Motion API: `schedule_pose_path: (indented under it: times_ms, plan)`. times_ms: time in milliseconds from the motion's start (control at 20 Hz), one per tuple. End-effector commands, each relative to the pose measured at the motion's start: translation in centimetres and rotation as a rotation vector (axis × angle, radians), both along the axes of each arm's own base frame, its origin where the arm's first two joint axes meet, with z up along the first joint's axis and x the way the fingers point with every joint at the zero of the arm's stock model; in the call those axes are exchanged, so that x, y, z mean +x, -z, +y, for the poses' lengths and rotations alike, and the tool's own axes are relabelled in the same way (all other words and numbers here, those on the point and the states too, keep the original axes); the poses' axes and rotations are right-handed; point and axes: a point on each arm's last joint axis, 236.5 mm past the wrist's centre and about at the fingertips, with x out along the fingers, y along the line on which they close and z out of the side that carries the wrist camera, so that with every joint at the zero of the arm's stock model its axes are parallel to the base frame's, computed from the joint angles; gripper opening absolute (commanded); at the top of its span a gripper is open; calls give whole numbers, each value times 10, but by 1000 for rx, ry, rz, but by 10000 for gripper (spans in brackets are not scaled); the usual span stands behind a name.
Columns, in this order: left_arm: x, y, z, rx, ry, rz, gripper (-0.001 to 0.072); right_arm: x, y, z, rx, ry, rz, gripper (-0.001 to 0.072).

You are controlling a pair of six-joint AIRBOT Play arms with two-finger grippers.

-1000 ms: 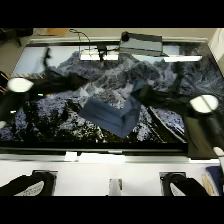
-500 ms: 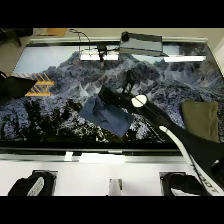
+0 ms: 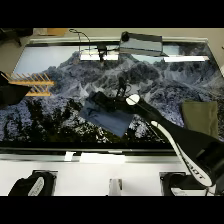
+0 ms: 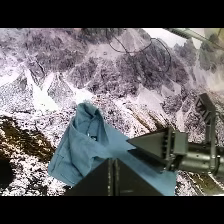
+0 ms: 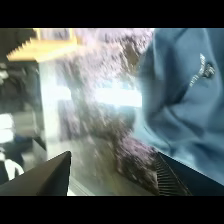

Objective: Fold the shirts.

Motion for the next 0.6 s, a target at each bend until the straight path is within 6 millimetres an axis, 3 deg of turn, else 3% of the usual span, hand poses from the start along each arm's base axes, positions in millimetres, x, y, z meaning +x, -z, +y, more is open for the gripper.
schedule_pose_path:
  times_ms: [0, 50, 150, 200, 250, 300, 400, 550]
  plan:
    - [2, 3, 2, 0, -9, 3, 38, -9, 7, -45, -141, -109, 7, 544]
    - [3, 4, 3, 4, -11, 4, 38, -6, 14, -78, -227, -98, 32, 544]
    - [4, 6, 7, 22, -21, 5, 38, -13, 37, -165, -456, -89, 142, 544]
    - [4, 5, 7, 22, -25, 1, 38, -28, 50, -207, -551, -88, 241, 544]
    - [6, 4, 8, 21, -29, -5, 38, -45, 62, -234, -593, -89, 329, 544]
    - [7, 2, 9, 20, -32, -12, 38, -66, 76, -246, -589, -88, 413, 544]
    - [9, 1, 10, 17, -39, -21, 38, -93, 102, -228, -491, -72, 506, 549]
    - [11, 2, 10, 14, -41, -17, 39, -88, 111, -188, -365, -31, 437, 607]
